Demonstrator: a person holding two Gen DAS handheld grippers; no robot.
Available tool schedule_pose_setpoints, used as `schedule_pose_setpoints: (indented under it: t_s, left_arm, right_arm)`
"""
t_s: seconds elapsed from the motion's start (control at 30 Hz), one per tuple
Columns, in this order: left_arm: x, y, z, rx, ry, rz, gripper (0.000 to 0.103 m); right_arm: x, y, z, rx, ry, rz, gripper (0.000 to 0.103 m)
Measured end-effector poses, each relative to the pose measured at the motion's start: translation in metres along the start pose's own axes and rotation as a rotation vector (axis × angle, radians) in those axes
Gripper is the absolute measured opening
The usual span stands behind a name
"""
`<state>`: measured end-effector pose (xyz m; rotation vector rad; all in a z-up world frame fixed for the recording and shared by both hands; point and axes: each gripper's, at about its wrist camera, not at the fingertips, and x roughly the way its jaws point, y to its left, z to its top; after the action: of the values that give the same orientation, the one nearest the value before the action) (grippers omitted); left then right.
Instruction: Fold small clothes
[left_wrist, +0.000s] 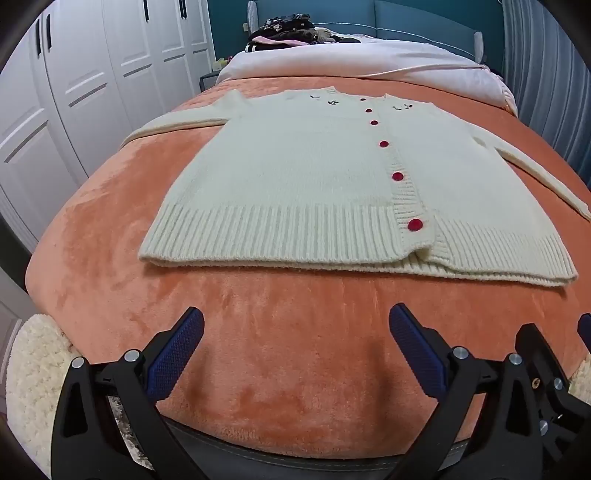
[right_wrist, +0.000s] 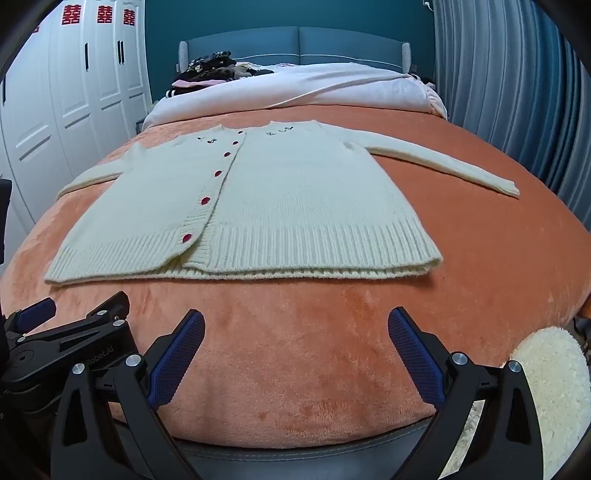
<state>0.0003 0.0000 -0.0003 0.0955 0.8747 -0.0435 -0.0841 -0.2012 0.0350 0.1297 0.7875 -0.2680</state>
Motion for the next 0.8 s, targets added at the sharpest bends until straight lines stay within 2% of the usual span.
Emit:
schedule_pose_setpoints:
  t_s: [0.8]
  left_arm:
    - [-0.0012, -0.0010, -0.0060, 0.015, -0.010, 0.015, 0.098]
  right_arm:
    - [-0.0011, 0.0064, -0.0050, -0.024, 0.004, -0.018, 0.098]
